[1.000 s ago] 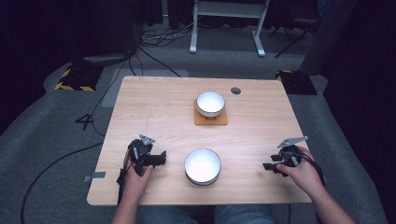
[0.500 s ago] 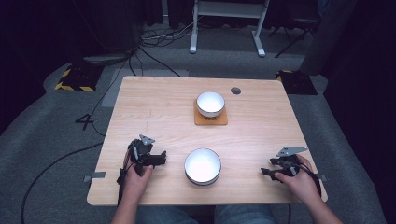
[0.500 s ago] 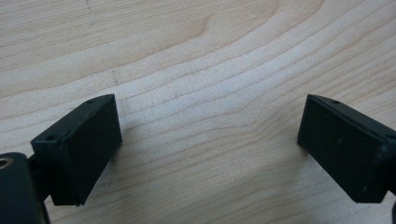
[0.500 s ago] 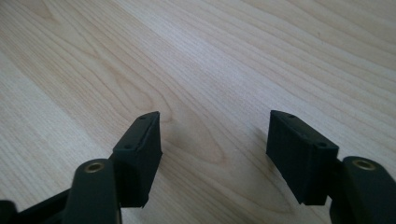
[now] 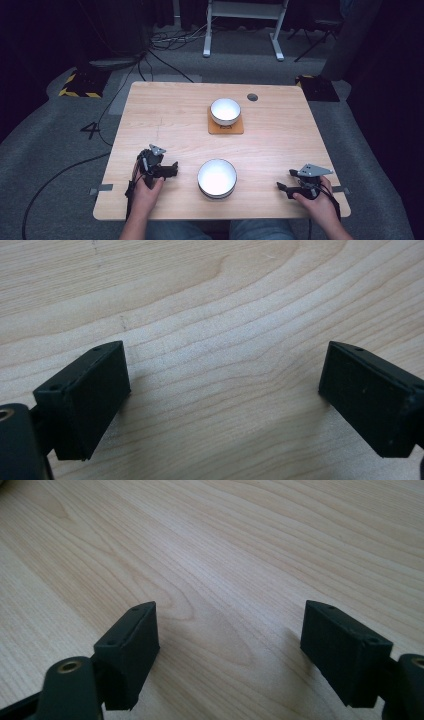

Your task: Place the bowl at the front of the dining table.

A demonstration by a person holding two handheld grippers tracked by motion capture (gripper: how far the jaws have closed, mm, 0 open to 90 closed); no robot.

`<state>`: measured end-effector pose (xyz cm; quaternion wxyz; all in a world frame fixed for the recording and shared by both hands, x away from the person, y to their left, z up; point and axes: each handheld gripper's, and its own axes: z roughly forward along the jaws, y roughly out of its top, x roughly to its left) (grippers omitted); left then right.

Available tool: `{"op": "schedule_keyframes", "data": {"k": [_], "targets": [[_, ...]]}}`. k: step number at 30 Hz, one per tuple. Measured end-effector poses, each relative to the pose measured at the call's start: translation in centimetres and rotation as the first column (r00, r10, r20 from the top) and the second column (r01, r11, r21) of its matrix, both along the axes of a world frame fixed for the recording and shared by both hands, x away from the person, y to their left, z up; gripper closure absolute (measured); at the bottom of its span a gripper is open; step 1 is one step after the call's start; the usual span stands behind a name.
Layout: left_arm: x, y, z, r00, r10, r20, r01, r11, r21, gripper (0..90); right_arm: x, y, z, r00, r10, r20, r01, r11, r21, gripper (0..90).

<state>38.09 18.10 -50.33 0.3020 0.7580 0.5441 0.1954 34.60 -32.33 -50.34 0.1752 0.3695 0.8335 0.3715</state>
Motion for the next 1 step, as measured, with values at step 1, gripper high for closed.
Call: {"op": "schedule_keyframes", "data": {"k": [1], "targets": [[0.00, 0.00, 0.00, 1.0000, 0.000, 0.000, 0.000, 1.0000, 0.000, 6.2, -0.07, 0.07, -0.01, 1.0000, -0.004, -0.002, 0.004, 1.000, 0.006, 23.5]]}}
